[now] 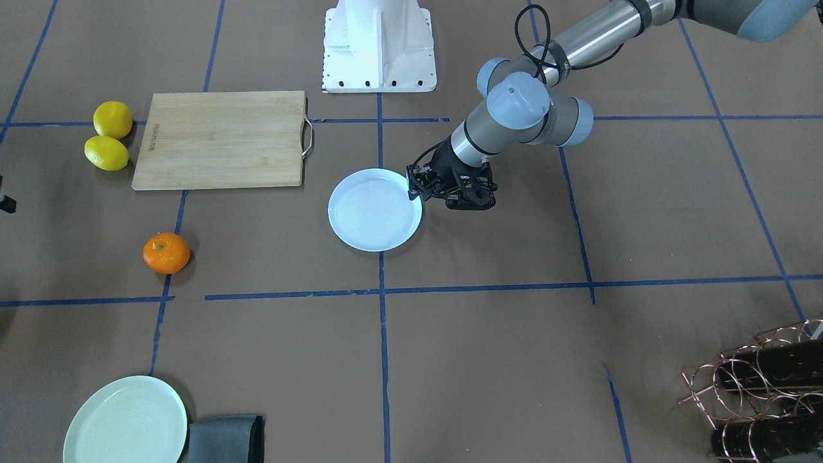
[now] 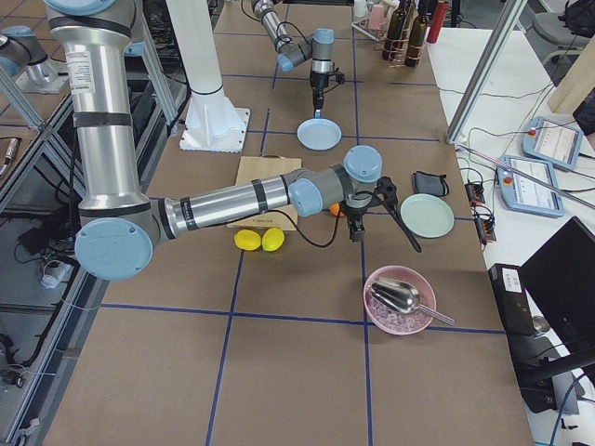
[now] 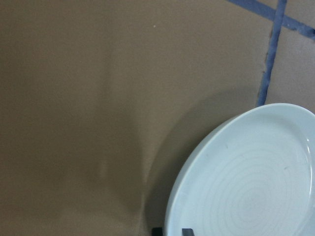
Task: Pick orange to plate
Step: 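Reach the right gripper down to the orange and close on it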
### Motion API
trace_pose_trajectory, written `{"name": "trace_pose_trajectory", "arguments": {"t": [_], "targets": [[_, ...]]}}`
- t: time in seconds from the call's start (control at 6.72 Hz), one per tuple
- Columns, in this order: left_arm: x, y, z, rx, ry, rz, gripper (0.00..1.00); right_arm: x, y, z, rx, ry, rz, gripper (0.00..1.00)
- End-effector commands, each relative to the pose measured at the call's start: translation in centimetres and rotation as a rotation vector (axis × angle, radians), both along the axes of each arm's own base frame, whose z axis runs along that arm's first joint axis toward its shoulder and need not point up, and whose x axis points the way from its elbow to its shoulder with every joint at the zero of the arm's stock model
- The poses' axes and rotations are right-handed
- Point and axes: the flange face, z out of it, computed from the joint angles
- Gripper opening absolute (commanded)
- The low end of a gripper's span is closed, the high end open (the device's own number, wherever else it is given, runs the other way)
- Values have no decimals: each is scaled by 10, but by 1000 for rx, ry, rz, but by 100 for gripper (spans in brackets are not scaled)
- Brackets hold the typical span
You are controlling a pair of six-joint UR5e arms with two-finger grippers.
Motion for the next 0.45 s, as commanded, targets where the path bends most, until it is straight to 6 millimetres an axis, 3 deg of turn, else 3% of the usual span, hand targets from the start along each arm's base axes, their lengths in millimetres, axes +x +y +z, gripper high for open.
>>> {"name": "trace_pose_trajectory", "arguments": {"t": [0.0, 0.15, 0.3], "targets": [[-13, 3, -15, 16, 32, -10, 98, -102, 29, -51, -70, 52, 77, 100], [-20, 7, -9, 16, 32, -10, 99, -150, 32, -70, -91, 81, 125, 100], [-22, 8, -11, 18, 35, -13, 99, -182, 41, -67, -63, 153, 190, 100]]}}
